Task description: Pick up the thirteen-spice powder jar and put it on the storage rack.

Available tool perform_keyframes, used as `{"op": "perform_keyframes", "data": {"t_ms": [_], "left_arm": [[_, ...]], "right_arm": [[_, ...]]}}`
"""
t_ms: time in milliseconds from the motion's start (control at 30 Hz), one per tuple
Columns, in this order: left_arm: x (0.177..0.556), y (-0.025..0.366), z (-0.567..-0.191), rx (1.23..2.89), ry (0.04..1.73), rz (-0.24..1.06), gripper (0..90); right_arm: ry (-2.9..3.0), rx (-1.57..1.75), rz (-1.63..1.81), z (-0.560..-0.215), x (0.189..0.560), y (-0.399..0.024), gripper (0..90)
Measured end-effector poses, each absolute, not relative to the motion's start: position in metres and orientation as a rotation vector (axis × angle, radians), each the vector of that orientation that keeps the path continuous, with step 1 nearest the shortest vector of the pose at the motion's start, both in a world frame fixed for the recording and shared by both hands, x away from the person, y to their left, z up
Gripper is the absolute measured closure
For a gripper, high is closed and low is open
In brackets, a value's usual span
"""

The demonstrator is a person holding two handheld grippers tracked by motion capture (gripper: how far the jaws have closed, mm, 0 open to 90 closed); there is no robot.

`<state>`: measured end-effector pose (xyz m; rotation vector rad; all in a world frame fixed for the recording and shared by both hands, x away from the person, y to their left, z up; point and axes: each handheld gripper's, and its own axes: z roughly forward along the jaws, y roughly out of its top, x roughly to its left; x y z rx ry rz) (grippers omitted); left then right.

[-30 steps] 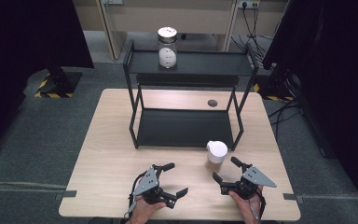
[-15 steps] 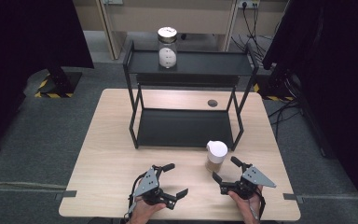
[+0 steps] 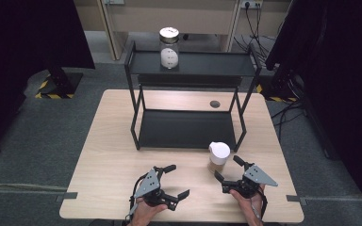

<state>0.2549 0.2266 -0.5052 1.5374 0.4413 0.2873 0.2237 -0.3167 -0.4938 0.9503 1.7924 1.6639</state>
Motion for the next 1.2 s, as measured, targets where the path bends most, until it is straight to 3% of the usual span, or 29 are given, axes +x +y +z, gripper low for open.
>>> {"op": "perform_keyframes", "data": {"t_ms": [567, 1200], "left_arm": [[0.255, 0.227, -0.505, 1.54, 0.449, 0.288, 0.2], [0.256, 0.228, -0.506, 1.537, 0.457, 0.288, 0.2]], "right_arm": [[1.785, 0.928, 1.647, -0.493, 0.24, -0.305, 0.9], [1.832, 0.908, 1.587, -0.486, 0.257, -0.296, 22.4]]}}
